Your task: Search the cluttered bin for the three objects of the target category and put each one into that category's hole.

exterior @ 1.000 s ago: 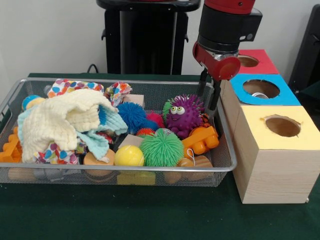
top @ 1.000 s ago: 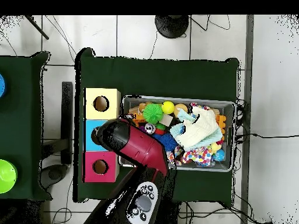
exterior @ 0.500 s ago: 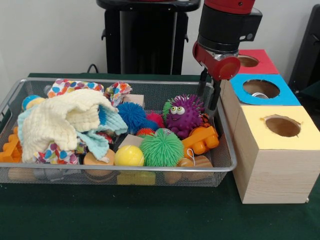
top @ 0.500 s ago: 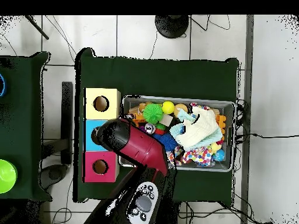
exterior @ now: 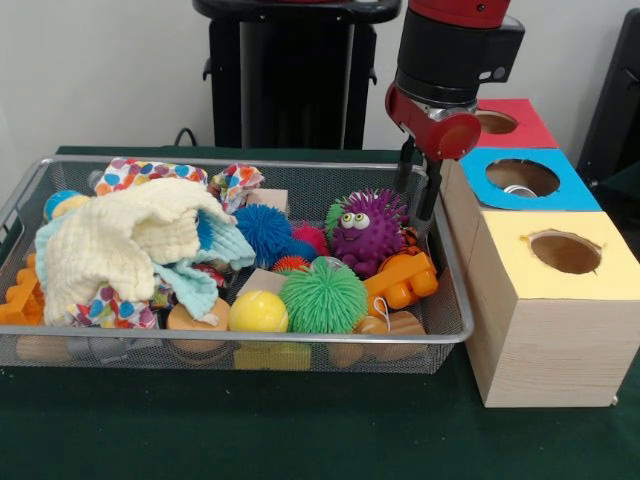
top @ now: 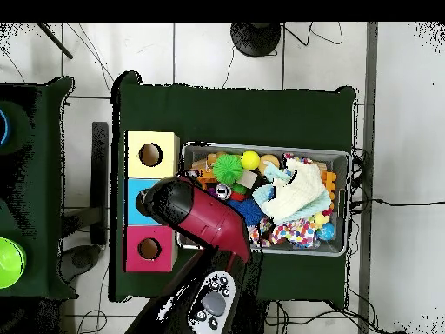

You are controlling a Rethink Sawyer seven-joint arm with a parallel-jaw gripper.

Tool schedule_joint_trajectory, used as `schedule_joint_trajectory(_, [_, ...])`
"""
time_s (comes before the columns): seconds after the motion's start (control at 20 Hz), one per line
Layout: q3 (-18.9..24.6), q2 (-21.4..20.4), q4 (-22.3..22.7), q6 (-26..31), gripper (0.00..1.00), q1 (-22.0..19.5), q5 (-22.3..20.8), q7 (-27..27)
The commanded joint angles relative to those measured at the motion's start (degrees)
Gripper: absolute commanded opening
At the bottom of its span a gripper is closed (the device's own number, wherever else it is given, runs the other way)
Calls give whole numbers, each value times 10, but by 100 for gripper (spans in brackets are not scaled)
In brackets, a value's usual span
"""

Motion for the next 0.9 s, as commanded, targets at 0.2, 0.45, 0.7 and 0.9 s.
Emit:
schedule_joint_trajectory(0.2, [38,8,-17,54,100,-14,-22,70])
schedule_joint_trajectory(0.45, [36,15,-22,48,100,-17,-25,64])
schedule_joint_trajectory(0.7, [38,15,-25,46,100,-24,-29,55])
schedule_joint_trajectory(0.9, [44,16,-23,38,100,-34,-30,44])
